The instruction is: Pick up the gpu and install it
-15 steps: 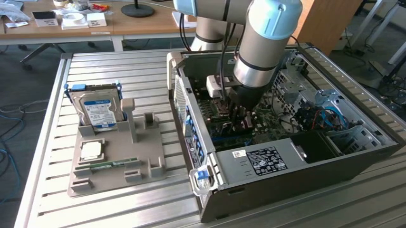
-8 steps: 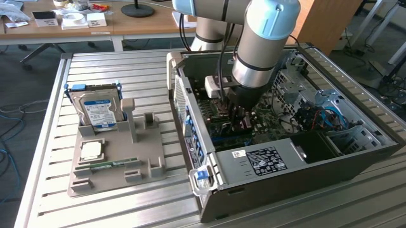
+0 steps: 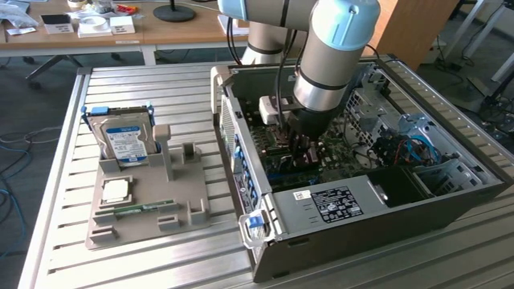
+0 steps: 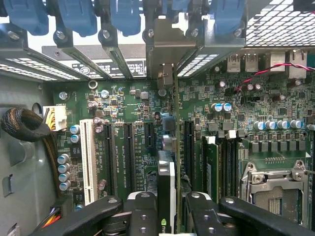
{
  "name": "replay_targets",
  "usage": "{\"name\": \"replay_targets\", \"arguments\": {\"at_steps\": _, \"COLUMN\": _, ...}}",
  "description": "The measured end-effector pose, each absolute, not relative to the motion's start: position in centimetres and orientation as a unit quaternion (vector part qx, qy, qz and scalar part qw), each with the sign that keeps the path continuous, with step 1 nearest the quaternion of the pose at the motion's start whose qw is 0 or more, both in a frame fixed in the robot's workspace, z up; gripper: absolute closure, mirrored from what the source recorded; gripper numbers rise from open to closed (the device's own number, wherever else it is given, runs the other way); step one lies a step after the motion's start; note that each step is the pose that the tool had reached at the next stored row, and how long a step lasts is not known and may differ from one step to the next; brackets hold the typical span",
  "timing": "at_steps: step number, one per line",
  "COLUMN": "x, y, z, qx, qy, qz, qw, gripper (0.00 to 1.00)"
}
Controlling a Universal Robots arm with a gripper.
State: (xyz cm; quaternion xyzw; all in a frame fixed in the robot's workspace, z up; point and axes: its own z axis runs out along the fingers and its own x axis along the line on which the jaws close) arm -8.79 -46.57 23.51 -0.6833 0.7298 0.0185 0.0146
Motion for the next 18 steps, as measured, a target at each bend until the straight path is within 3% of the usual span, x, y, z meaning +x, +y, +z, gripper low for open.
{"name": "replay_targets", "arguments": {"at_steps": 5, "x": -8.8, "y": -46.6, "z": 23.5, "qx": -0.683, "qy": 0.73, "qz": 0.019, "qw": 0.015, "gripper": 0.72}}
{"name": "replay_targets", "arguments": {"at_steps": 7, "x": -8.8, "y": -46.6, "z": 23.5, "qx": -0.683, "qy": 0.73, "qz": 0.018, "qw": 0.015, "gripper": 0.6}}
{"name": "replay_targets", "arguments": {"at_steps": 9, "x": -8.8, "y": -46.6, "z": 23.5, "qx": -0.683, "qy": 0.73, "qz": 0.018, "qw": 0.015, "gripper": 0.6}}
{"name": "replay_targets", "arguments": {"at_steps": 10, "x": -8.8, "y": -46.6, "z": 23.5, "qx": -0.683, "qy": 0.73, "qz": 0.018, "qw": 0.015, "gripper": 0.54}}
{"name": "replay_targets", "arguments": {"at_steps": 18, "x": -8.8, "y": -46.6, "z": 24.7, "qx": -0.683, "qy": 0.73, "qz": 0.018, "qw": 0.015, "gripper": 0.54}}
